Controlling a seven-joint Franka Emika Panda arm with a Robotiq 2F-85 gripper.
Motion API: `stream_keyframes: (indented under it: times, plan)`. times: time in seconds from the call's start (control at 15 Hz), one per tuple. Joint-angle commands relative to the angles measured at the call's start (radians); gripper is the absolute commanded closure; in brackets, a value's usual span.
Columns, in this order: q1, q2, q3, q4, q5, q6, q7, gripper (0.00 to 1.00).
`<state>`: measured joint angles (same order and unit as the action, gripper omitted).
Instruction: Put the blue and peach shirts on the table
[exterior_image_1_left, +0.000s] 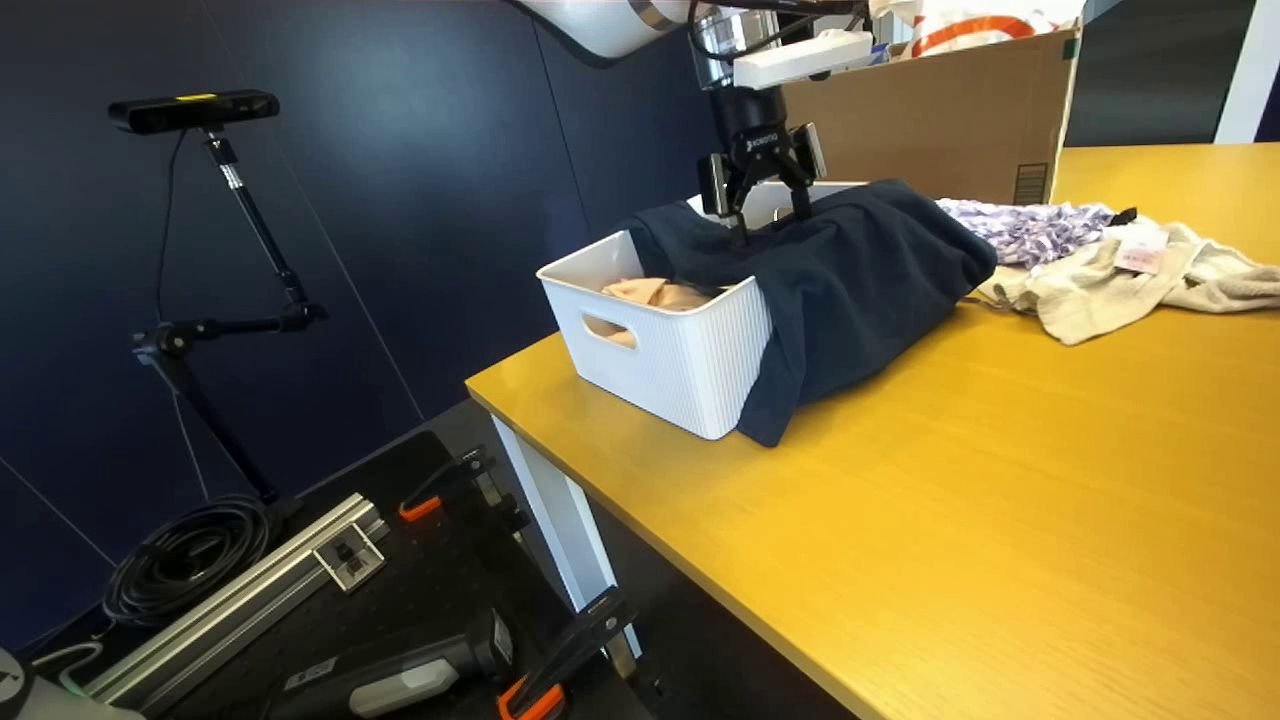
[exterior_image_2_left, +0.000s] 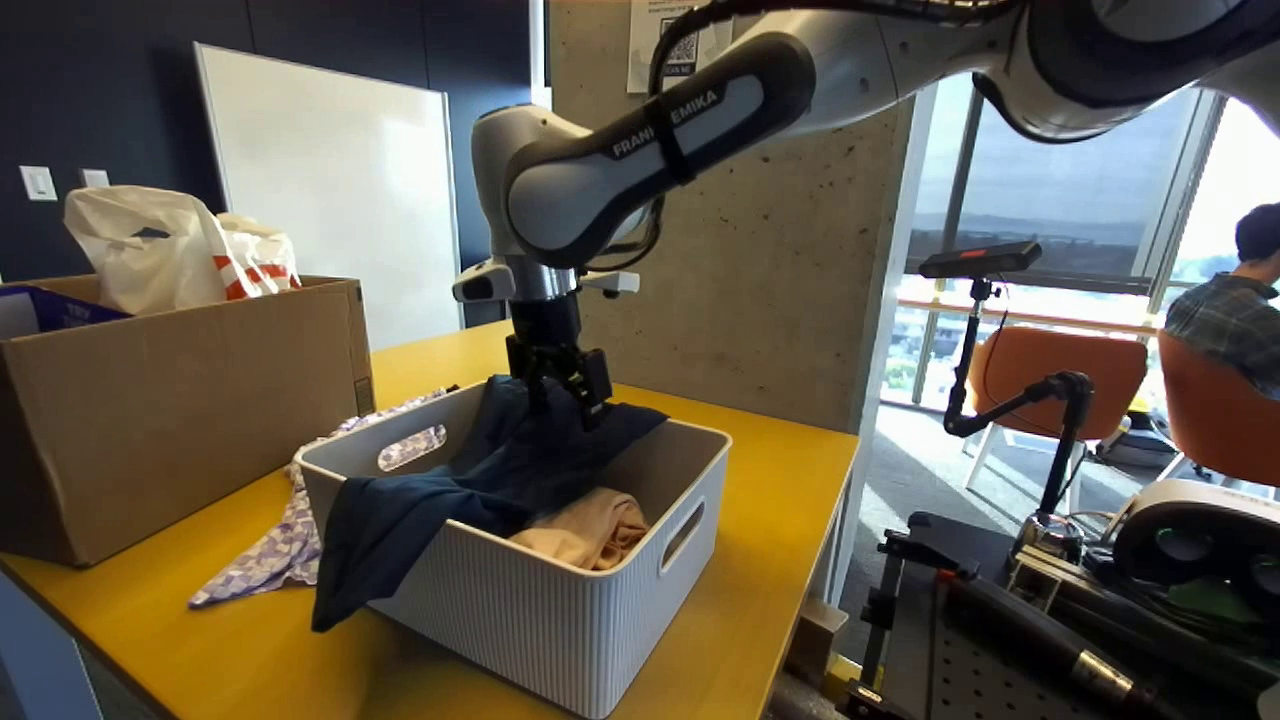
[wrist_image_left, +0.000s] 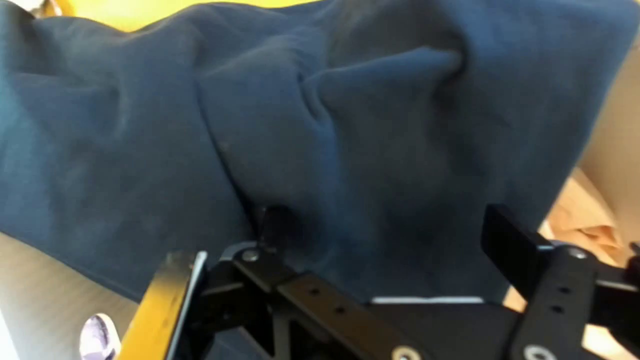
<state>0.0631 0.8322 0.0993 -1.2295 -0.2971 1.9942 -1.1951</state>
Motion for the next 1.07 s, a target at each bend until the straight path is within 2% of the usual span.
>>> stream_keyframes:
  times: [0.0,0.2,0.27,0.33,0.8,1.0]
  plan:
    - [0.022,0.083,-0.028,0.062,-0.063,0.137,-0.030,0.00]
    - [0.026,0.120,-0.039,0.078,-0.086,0.208,-0.027,0.00]
    - [0.027,0.125,-0.043,0.078,-0.092,0.225,-0.028,0.25]
    - [0.028,0.129,-0.045,0.079,-0.096,0.238,-0.028,0.26]
    - [0.027,0.108,-0.046,0.094,-0.075,0.241,-0.007,0.81]
    - [0.020,0.104,-0.042,0.122,-0.055,0.223,-0.001,1.00]
